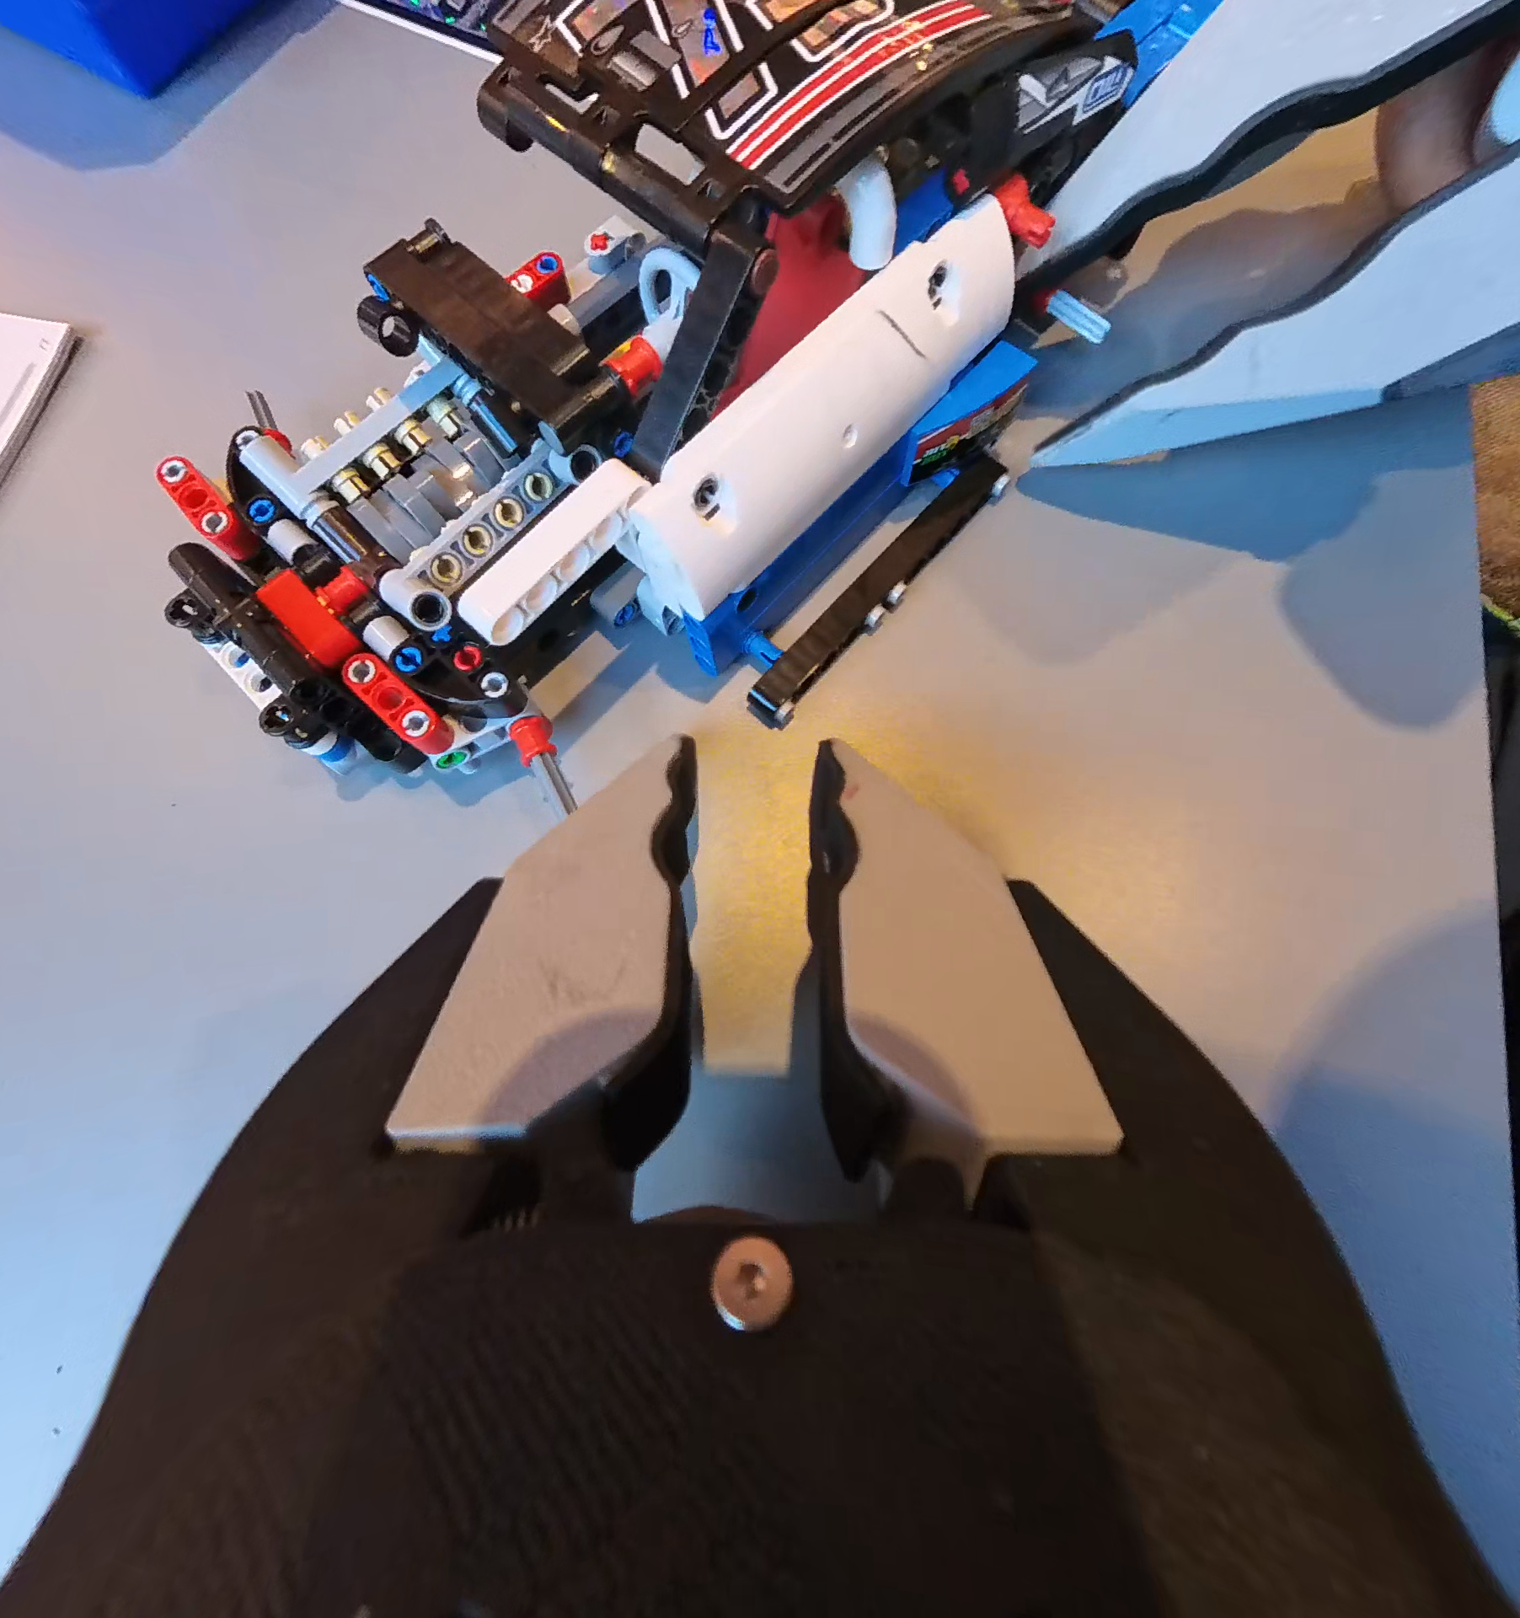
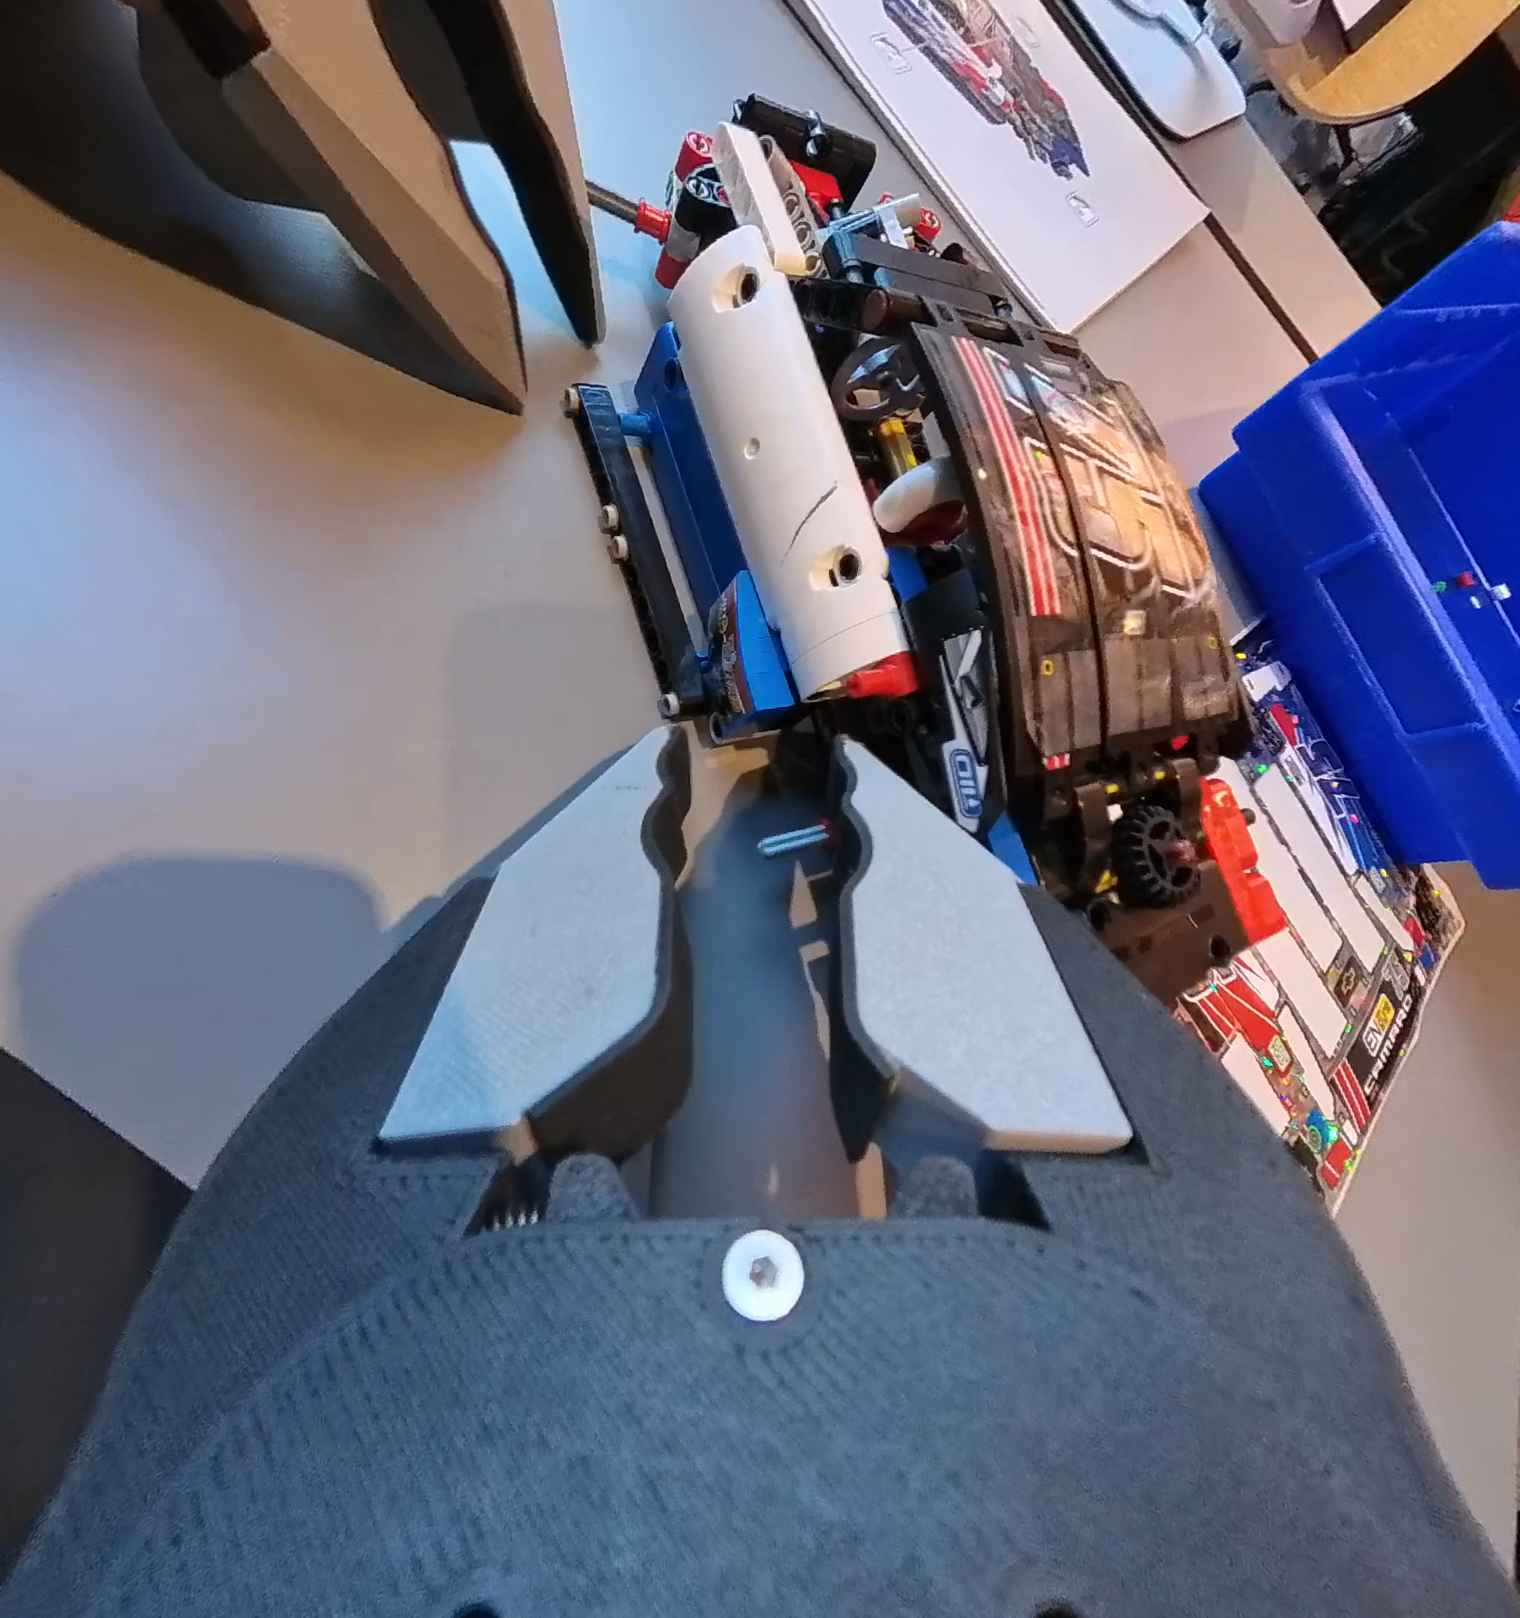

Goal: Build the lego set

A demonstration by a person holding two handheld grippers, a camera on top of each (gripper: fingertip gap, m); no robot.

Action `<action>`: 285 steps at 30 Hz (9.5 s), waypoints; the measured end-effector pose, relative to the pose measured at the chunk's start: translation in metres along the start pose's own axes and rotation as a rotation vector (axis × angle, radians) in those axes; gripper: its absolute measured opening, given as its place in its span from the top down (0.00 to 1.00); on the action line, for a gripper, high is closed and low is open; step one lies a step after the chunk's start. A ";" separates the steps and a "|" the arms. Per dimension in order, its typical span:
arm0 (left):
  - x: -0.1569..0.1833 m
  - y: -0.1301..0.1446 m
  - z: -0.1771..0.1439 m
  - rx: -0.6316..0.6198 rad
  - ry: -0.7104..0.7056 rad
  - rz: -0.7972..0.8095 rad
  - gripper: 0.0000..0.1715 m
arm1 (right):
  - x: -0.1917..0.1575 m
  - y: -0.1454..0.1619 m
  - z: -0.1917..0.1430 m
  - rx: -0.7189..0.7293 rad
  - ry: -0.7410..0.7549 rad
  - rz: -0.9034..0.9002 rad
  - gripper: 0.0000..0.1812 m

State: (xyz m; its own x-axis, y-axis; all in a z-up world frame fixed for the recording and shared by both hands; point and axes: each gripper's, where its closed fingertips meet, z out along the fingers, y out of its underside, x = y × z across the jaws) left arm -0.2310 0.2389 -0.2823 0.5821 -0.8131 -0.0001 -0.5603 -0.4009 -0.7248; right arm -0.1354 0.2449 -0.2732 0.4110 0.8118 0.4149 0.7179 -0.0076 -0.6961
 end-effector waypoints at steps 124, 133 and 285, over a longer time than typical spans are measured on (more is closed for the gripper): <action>0.137 0.019 -0.068 0.281 -0.035 0.066 0.71 | -0.093 -0.060 -0.079 0.567 -0.654 0.123 0.99; 0.142 0.013 -0.070 0.311 0.027 0.051 0.73 | -0.097 -0.059 -0.077 0.537 -0.684 0.124 1.00; 0.033 -0.006 0.011 -0.010 0.047 0.099 0.84 | -0.025 0.011 -0.021 -0.025 -0.088 0.046 0.84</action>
State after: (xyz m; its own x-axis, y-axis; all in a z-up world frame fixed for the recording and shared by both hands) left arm -0.2019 0.2189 -0.2850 0.4952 -0.8679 -0.0393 -0.6199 -0.3213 -0.7159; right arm -0.1260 0.2128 -0.2791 0.3934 0.8584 0.3293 0.7140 -0.0597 -0.6976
